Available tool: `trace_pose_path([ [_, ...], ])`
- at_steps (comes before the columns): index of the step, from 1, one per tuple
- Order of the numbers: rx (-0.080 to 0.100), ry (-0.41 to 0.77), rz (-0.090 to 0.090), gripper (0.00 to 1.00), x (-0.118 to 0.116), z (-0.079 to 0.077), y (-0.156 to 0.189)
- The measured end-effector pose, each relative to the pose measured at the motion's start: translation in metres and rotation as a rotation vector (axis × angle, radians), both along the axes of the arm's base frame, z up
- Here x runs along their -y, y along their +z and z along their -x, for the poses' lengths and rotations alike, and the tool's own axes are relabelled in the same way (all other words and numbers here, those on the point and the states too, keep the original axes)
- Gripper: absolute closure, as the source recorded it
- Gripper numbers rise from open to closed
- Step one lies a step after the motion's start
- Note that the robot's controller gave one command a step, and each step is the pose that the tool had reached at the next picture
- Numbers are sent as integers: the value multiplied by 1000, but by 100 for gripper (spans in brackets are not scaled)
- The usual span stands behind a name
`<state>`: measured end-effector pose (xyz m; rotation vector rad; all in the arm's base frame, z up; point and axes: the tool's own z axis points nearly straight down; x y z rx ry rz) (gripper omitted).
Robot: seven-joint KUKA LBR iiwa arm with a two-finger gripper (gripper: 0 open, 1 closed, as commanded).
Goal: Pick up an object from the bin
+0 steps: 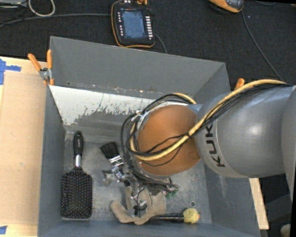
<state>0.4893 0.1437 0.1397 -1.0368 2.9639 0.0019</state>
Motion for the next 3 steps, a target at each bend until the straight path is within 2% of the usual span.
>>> trace_pose_path([
  [1,-7,99,0,0,15,15,-40],
  [2,-1,566,-1,0,17,19,-70],
  [3,-9,244,-1,100,24,4,-71],
])
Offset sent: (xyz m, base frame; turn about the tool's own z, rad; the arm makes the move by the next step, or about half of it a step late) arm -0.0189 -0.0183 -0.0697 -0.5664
